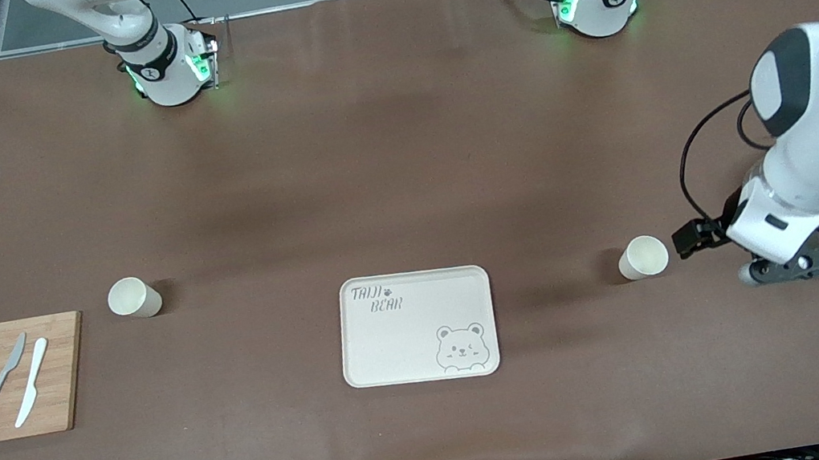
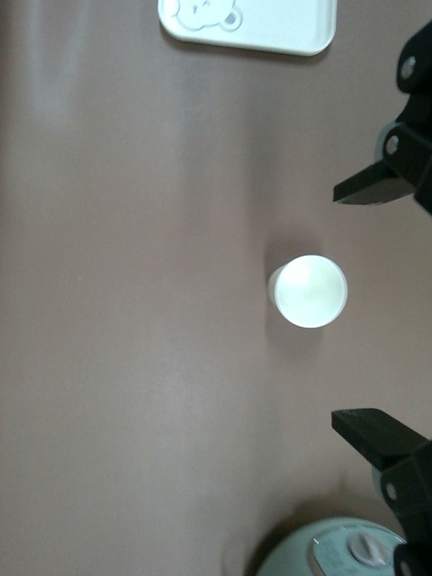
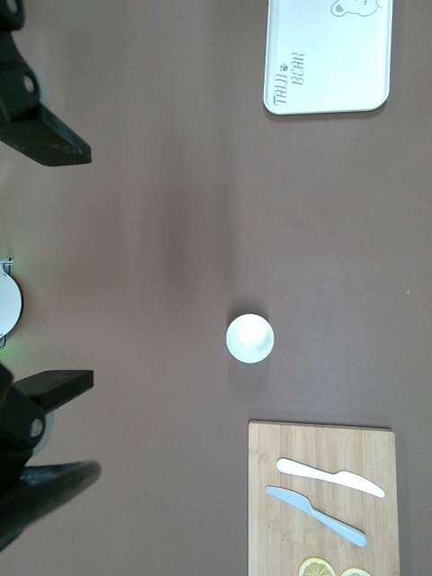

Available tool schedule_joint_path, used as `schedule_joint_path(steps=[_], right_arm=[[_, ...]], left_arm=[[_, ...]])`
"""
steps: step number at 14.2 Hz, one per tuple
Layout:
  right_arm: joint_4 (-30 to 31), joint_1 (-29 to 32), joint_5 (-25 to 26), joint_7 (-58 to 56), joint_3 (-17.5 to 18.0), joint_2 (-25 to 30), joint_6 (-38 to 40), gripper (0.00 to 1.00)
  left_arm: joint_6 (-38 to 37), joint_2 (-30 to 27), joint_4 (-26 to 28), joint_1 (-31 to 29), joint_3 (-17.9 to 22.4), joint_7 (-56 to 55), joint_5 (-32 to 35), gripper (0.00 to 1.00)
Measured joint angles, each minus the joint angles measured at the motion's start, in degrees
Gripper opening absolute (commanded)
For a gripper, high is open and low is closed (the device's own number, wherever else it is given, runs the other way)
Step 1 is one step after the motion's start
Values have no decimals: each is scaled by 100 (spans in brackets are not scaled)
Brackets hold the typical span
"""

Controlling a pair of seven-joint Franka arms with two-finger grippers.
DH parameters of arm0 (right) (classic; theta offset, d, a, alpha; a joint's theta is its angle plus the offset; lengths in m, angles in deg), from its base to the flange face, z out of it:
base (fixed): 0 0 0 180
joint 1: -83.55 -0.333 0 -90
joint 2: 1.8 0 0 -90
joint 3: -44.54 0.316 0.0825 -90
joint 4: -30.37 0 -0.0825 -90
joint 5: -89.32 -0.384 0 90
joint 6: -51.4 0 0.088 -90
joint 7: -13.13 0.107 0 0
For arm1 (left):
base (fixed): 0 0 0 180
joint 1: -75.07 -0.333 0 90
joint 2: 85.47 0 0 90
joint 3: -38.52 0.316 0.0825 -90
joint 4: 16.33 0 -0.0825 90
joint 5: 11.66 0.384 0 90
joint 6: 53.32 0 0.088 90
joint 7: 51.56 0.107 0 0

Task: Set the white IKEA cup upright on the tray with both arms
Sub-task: 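Lower the open left gripper around the white cup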

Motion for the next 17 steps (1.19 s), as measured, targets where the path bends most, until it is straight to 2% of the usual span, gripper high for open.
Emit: schedule_joint_path(steps=[3,6,13,17], right_arm=[[1,8,0,0,0,0,1,100],[1,12,0,0,0,0,1,100],[1,12,0,-1,0,0,3,100],[1,12,0,-1,0,0,3,100]], left_arm=[[172,318,16,-52,0,43,-23,100],[257,405,174,-84,0,77,-23,100],[1141,233,1261,-185,1,86,-23,100],[1340,-9,1746,-194,3,86,-23,100]])
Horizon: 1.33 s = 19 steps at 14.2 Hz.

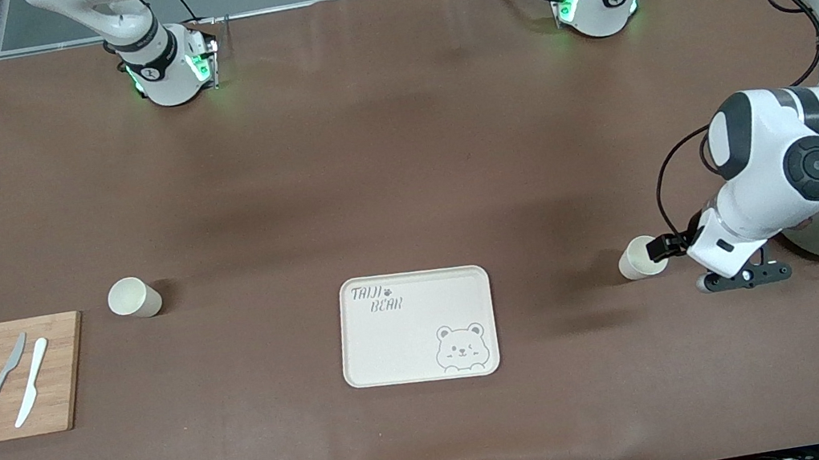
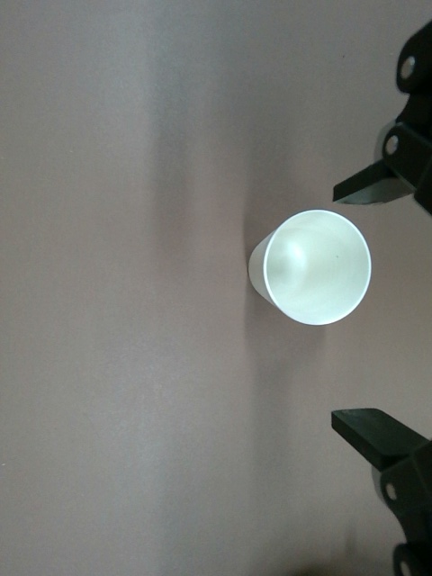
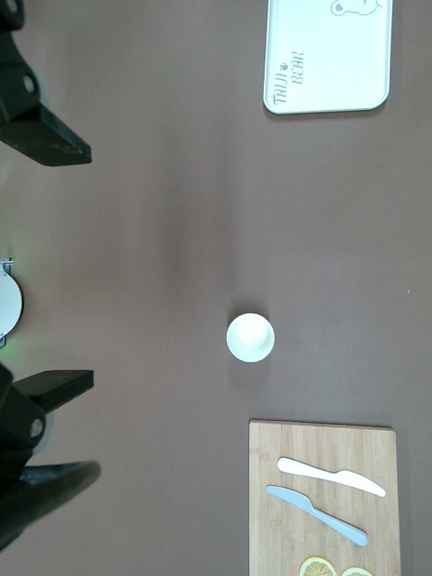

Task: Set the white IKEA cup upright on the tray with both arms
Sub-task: 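Lower the open left gripper around the white cup, then close the left gripper on the white cup rim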

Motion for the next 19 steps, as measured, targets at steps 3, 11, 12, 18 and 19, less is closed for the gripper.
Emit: schedule_joint_path(steps=[3,11,12,18,19], right_arm=[[0,0,0,0,0,0,0,100],[0,4,0,0,0,0,1,100],[0,4,0,0,0,0,1,100],[0,4,0,0,0,0,1,100],[0,4,0,0,0,0,1,100]], left_arm=[[408,-31,333,-95,4,37,0,100],[1034,163,561,-162,4,97,0,100],[1089,215,561,-162,4,97,0,100],[1285,418,565,-164,4,97,0,100],[1310,452,568,-165,4,97,0,100]])
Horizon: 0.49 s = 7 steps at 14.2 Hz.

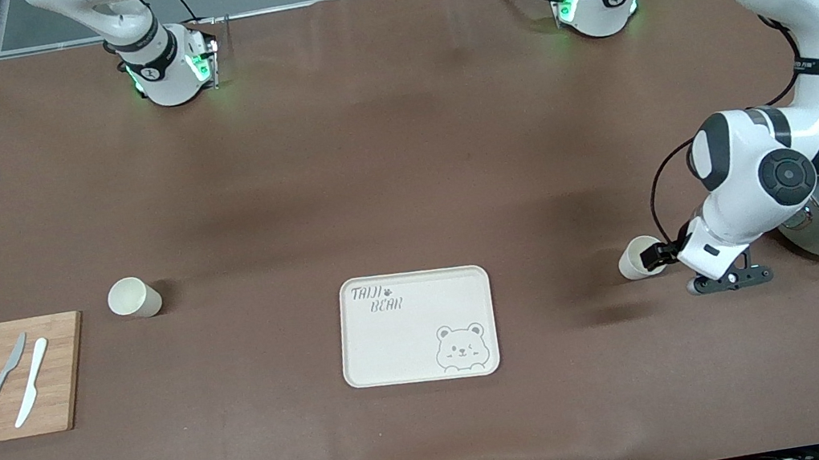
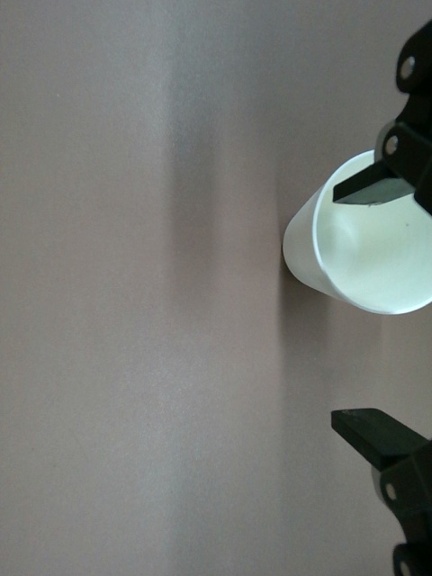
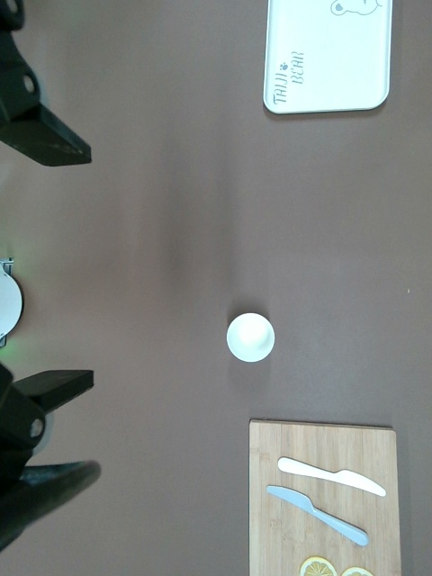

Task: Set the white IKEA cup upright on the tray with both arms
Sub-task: 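Close the left gripper on the white cup rim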

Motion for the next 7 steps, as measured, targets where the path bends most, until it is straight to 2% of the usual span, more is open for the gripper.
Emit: schedule_joint_path(steps=[7], right_arm=[[0,1,0,0,0,0,6,100]], left_arm=[[92,52,137,-37,0,0,0,100]])
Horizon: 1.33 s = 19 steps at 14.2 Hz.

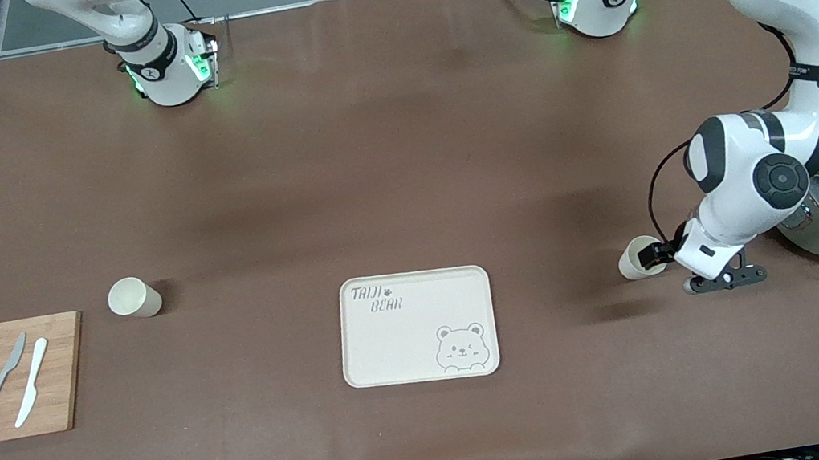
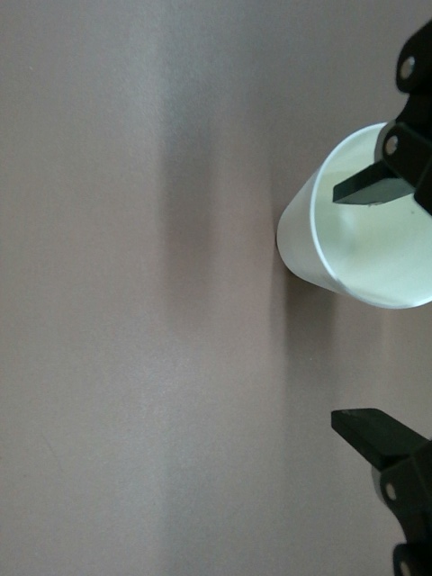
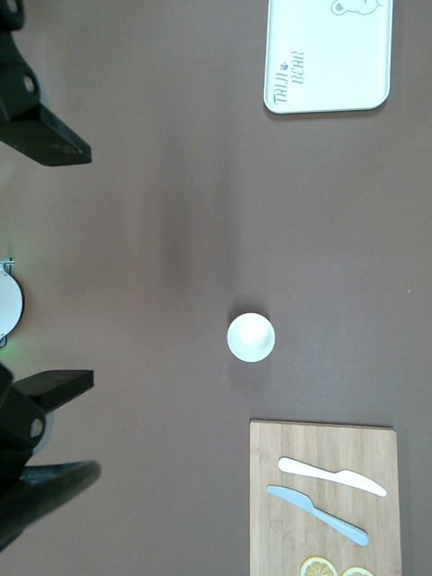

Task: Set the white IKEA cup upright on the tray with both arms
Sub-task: 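Close the left gripper on the white cup rim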

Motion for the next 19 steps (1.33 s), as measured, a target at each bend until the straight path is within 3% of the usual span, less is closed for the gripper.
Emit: schedule_joint_path(steps=[19], right_arm=[[0,0,0,0,2,0,1,100]], left_arm=[[278,178,150,-154,5,133,0,100]])
